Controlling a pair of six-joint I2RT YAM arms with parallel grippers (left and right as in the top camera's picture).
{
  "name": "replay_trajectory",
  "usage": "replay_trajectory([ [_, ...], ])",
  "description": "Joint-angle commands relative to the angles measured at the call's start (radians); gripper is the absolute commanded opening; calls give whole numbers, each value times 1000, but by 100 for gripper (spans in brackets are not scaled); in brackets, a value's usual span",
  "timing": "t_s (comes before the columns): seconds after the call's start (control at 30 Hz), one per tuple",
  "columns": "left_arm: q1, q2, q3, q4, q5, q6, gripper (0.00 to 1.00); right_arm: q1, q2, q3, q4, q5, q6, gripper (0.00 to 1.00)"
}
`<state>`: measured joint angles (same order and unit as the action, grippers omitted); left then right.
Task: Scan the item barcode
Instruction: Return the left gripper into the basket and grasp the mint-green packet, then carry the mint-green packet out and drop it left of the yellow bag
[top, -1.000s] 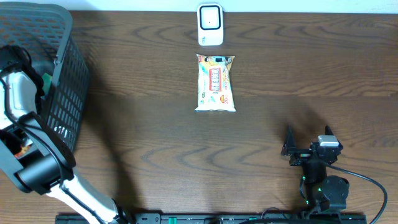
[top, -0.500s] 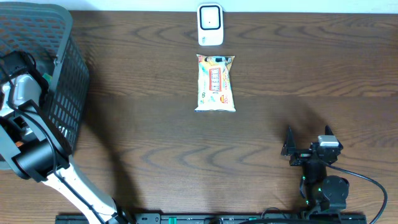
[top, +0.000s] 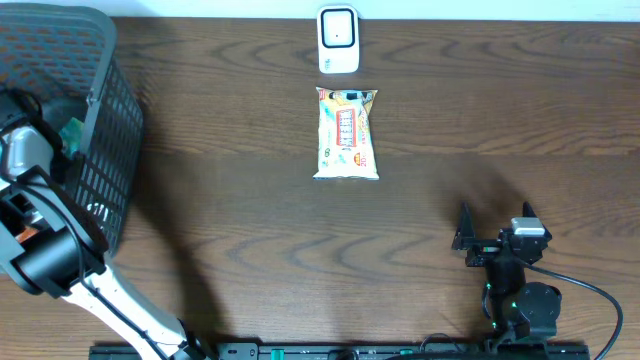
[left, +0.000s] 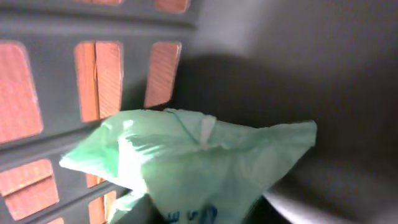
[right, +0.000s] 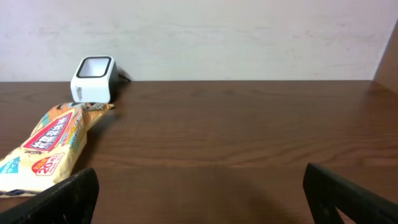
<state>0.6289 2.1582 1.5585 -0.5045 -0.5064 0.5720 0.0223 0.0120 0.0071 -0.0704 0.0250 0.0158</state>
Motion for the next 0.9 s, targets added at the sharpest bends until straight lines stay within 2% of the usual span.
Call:
replay_trajectory([
  [0.0,31,10,-13,-11,24,-77,7,4,-6,-2,-4,-1,13,99],
  [0.13,16,-13,-12,-45,24,-85,7,4,-6,-2,-4,-1,13,99],
  [0.2,-4,-40,-12,-51,24,-138,7,4,-6,-2,-4,-1,13,99],
  [0.3,-54,-112,-11,-51,26,-194,7,4,-6,-2,-4,-1,13,99],
  [0.47,-153,-272,-11,-31,25,-198,7,4,-6,-2,-4,-1,13,99],
  [0.67,-253,-502,-11,71,26,-338,7,4,-6,-2,-4,-1,13,99],
  [0.73,-302,-631,-11,142,28,-447,7,4,-6,-2,-4,-1,13,99],
  [0.87,-394,-779,-11,238,29,-622,7,4,-6,-2,-4,-1,13,99],
])
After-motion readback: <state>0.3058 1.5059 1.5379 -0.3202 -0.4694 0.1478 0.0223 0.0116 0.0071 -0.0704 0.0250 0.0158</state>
